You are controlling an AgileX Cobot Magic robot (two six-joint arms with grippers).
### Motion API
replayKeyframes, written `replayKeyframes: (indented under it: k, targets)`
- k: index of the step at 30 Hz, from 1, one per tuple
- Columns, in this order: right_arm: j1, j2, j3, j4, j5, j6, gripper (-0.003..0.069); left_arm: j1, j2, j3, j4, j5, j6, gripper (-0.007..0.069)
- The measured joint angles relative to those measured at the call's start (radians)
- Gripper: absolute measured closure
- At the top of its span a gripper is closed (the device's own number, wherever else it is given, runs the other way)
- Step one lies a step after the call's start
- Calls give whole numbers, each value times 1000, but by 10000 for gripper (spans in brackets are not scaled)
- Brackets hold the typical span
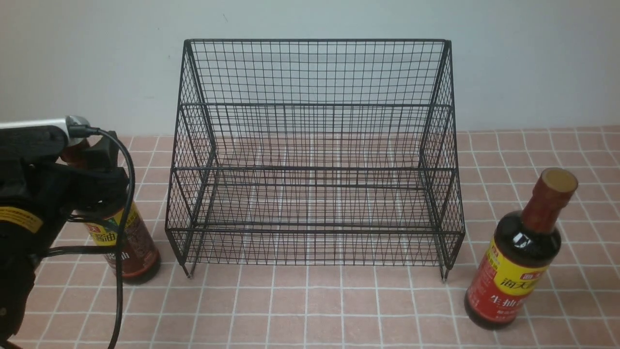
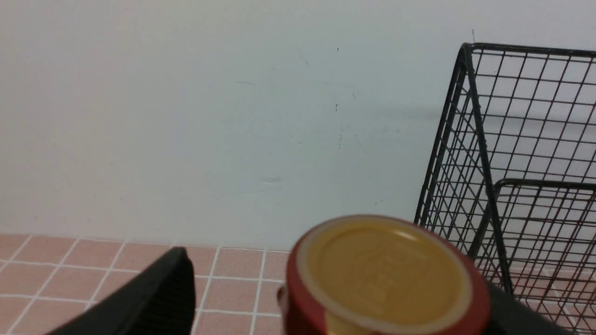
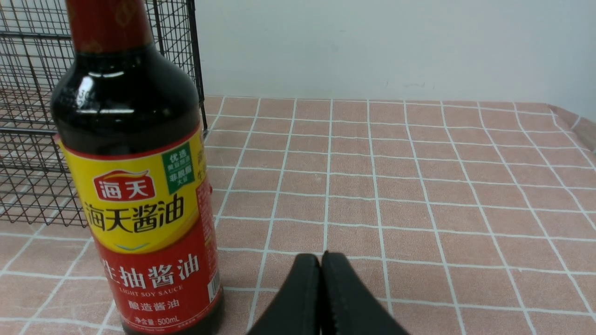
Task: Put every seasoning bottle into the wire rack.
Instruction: Use the left arm to grab the condiment bottle closest to it, then use the left arm to put the condiment bottle back on the shelf
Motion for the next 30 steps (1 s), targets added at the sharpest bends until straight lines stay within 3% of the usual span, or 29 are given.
replayKeyframes:
  k: [2,4,6,12,18,25,30]
  targets:
    - [0,0,0,0,0,0,673,0,8,0,-1,-6,0,145]
    - [0,0,0,0,0,0,673,0,11,0,13,-29,-1,307]
    - [0,0,0,0,0,0,673,0,11,0,41,-38,-3,369]
    - [0,0,0,0,0,0,673,-1,-30,1,77,15,-1,368]
    - [0,0,0,0,0,0,673,-2,-196,-72,69,225,33,368]
    - [0,0,0,0,0,0,673,-15,-313,-337,69,529,19,368]
    - [0,0,0,0,0,0,673,-107,-294,-503,69,577,11,368]
